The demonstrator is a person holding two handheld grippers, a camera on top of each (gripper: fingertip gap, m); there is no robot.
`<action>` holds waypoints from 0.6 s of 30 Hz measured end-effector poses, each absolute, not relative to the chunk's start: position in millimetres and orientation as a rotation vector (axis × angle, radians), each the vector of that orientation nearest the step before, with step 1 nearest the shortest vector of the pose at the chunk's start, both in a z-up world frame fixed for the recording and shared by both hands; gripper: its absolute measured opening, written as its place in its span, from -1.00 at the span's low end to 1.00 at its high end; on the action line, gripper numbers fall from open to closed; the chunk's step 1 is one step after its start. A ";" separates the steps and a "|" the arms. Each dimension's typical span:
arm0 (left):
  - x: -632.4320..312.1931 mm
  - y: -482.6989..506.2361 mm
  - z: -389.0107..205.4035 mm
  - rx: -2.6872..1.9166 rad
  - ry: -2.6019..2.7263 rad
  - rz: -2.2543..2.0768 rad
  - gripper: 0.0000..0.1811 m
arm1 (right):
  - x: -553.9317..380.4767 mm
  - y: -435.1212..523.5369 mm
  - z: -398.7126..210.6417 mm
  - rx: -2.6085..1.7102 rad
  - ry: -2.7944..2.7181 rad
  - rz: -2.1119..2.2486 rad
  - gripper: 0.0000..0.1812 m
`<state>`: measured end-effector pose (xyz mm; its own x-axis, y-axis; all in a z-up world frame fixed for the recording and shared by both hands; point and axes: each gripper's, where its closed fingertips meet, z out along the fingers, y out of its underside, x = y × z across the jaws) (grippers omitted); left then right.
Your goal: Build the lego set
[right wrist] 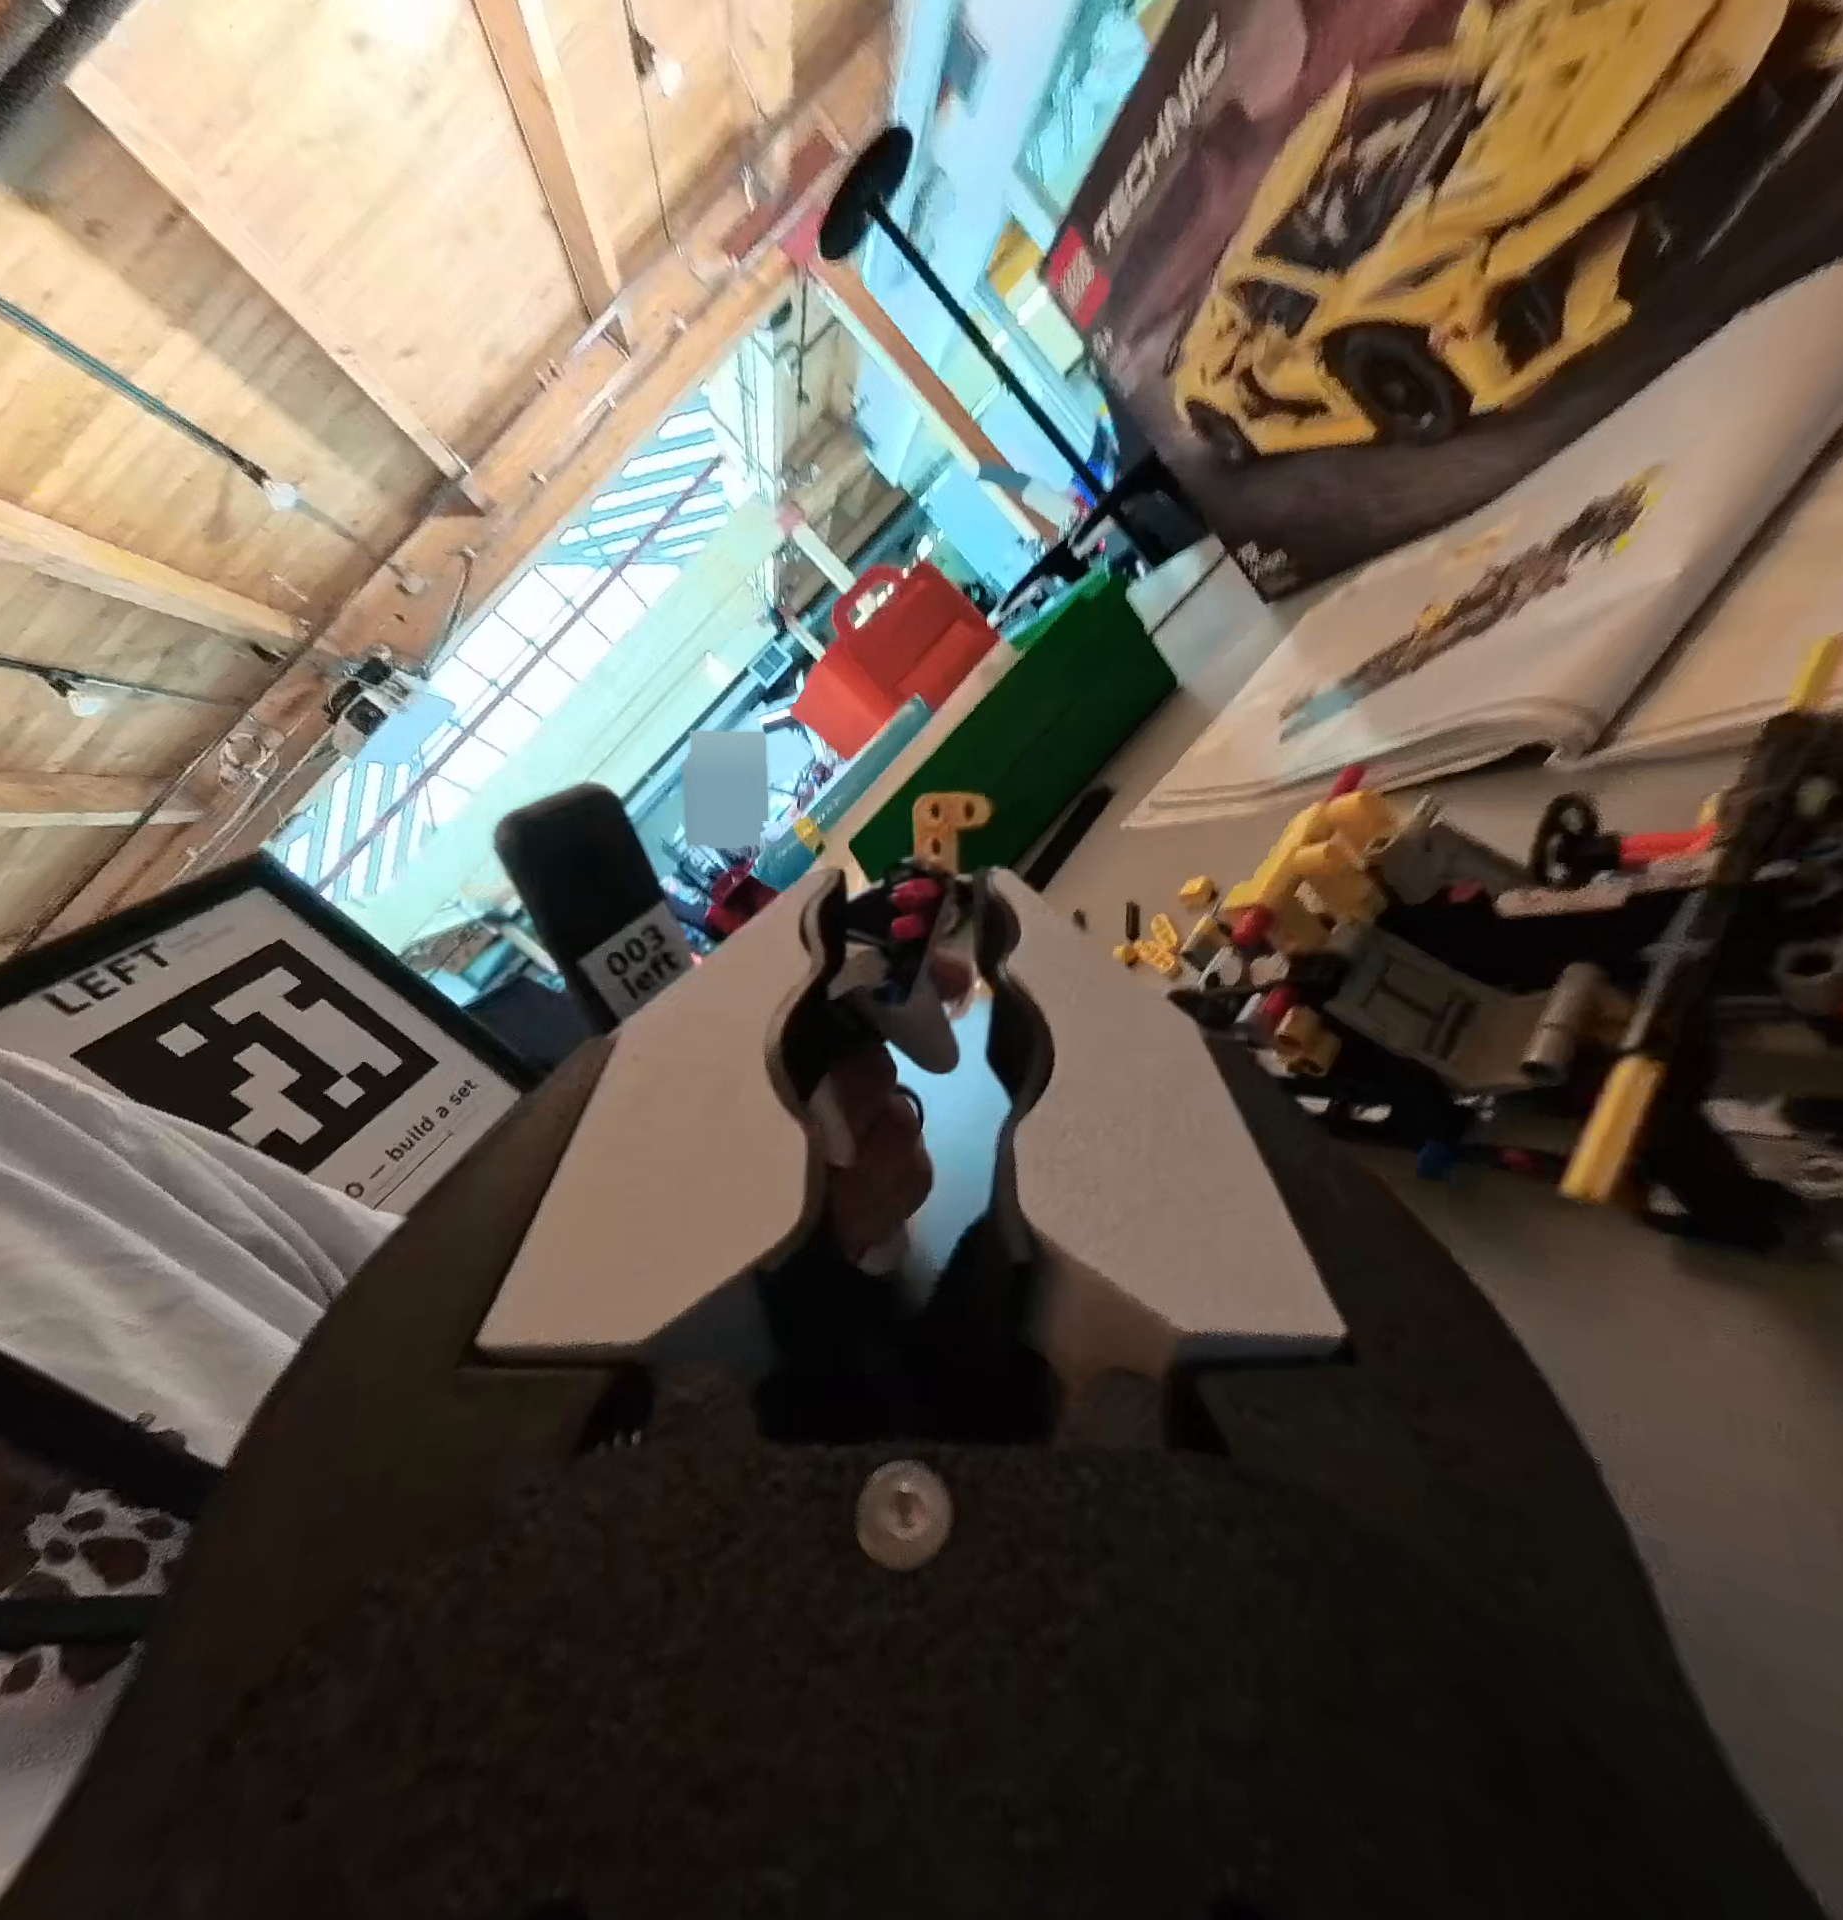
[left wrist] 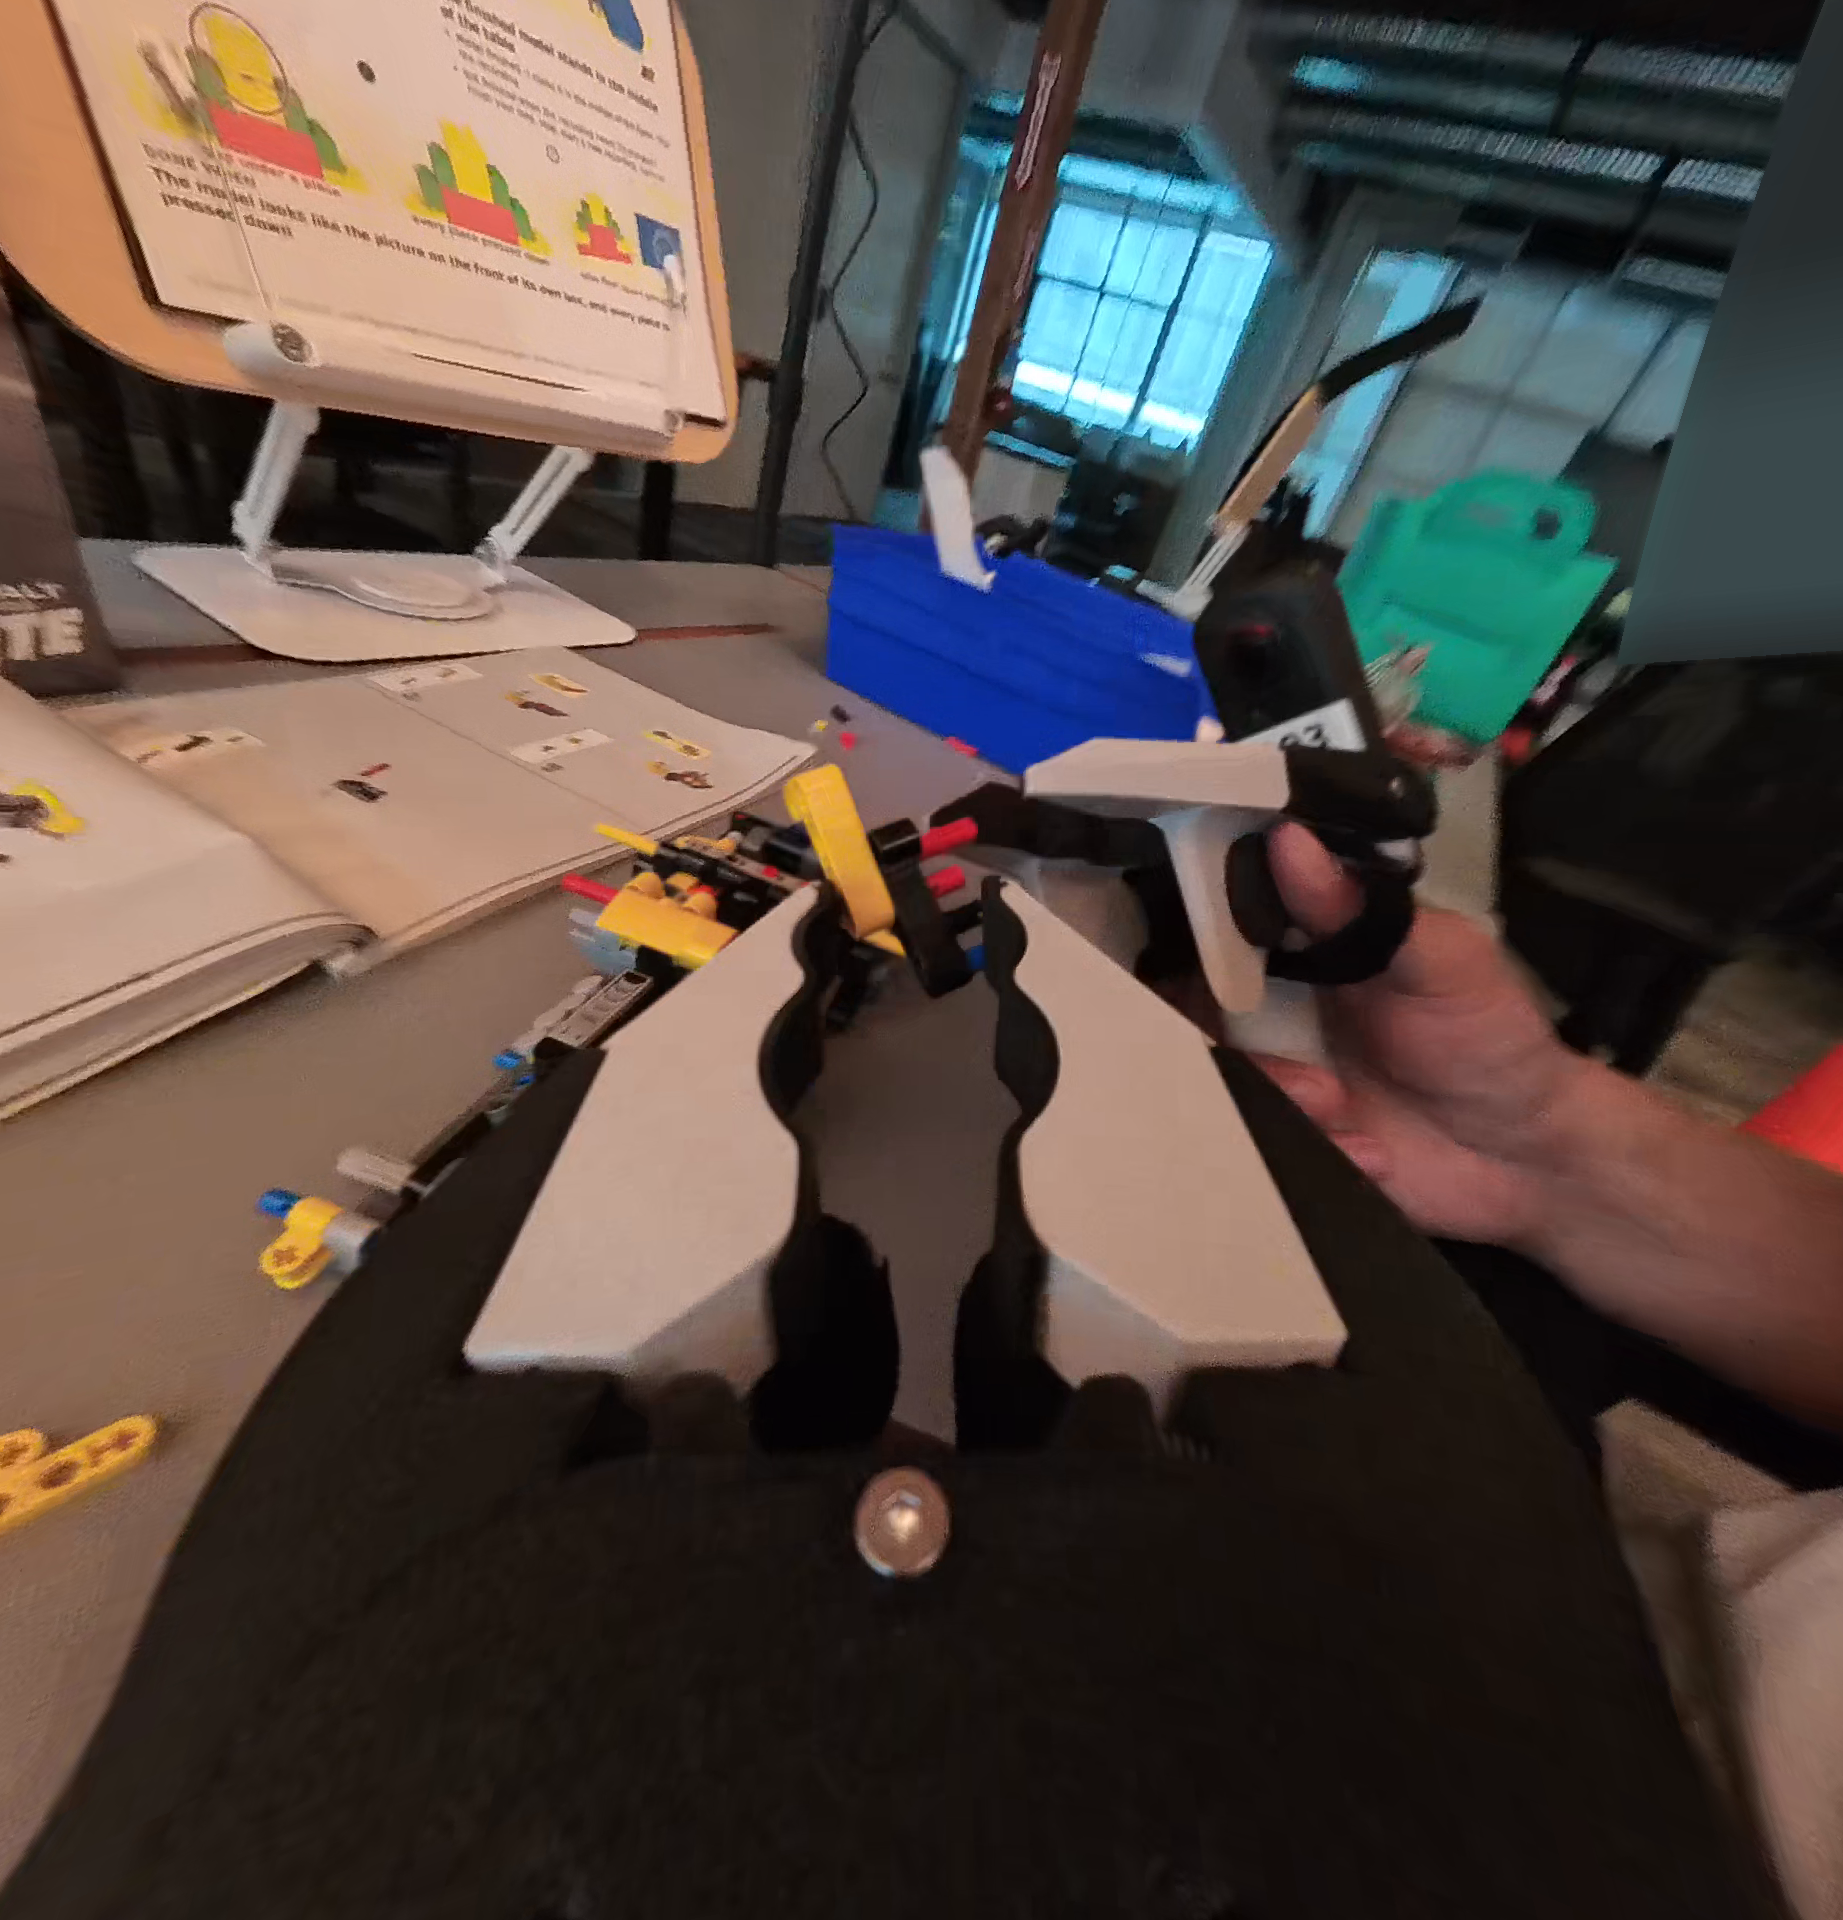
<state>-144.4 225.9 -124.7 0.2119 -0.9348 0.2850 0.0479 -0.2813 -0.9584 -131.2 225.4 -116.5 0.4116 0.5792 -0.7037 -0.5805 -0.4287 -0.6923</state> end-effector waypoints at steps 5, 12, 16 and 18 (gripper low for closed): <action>-142.6 220.3 -126.9 -1.448 0.966 -1.112 -0.70 | -122.7 224.0 -116.9 -1.648 -0.104 1.200 -0.68; -132.3 199.7 -132.5 -1.275 1.170 -0.780 -0.69 | -143.1 220.7 -118.8 -1.681 -0.200 1.190 -0.63; -127.7 191.1 -136.4 -1.195 1.244 -0.650 -0.69 | -142.9 214.8 -119.3 -1.660 -0.230 1.224 -0.84; -126.9 189.1 -137.4 -1.231 1.238 -0.737 -0.69 | -139.6 212.9 -119.7 -1.653 -0.216 1.283 -0.85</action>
